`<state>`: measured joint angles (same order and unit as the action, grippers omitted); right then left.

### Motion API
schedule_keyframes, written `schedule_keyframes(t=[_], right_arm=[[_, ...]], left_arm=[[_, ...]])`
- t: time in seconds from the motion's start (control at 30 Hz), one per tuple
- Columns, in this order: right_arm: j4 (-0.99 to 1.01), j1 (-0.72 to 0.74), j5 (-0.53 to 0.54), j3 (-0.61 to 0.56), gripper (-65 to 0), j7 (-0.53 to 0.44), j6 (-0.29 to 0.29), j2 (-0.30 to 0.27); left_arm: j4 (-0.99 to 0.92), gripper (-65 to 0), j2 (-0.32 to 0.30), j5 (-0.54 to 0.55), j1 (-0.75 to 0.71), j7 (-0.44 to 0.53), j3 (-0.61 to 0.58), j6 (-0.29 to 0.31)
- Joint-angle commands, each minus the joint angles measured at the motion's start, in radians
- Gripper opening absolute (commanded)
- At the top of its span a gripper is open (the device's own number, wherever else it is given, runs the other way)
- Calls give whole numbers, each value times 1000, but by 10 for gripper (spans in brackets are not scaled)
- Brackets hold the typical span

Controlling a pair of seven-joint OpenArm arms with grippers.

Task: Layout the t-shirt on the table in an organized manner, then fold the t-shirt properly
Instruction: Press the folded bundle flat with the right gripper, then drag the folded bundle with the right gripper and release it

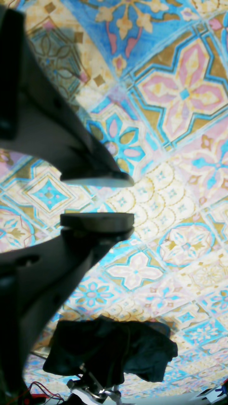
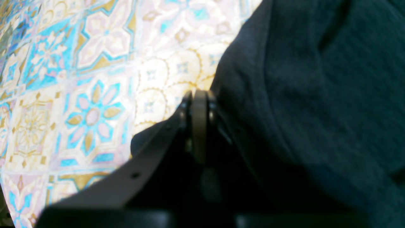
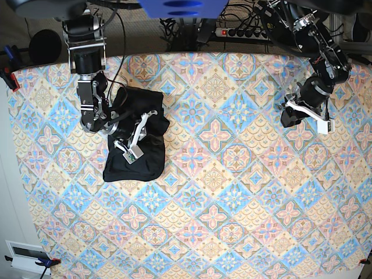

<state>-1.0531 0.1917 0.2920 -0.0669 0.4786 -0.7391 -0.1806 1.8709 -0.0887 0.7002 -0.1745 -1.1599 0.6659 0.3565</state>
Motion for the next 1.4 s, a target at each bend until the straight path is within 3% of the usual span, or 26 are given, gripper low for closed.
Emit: schedule_keyframes(t=[0.0,0.4,0.6,0.9,1.07,1.37], right_arm=[[15,-14,-165,11,-650,151,41,-30],[-8,-14,-165,17,-650,151,41,-30],[-346,-24,-164,11,-650,234,41,-30],[-692,-271,-164,17,-650,311,41,-23],[-697,-320,-164,17,-650,302,41,-23],[-494,-291,-165,39,-650,253,41,-44]], left_arm=[[16,-521,-10,19,8,16,1,2],[14,-521,-10,17,10,16,-1,2],[12,-521,-9,14,11,16,-10,0],[5,-521,-9,16,11,19,-44,0],[-17,-521,-9,19,16,19,-44,0],[-30,-521,-9,17,31,18,-44,0]])
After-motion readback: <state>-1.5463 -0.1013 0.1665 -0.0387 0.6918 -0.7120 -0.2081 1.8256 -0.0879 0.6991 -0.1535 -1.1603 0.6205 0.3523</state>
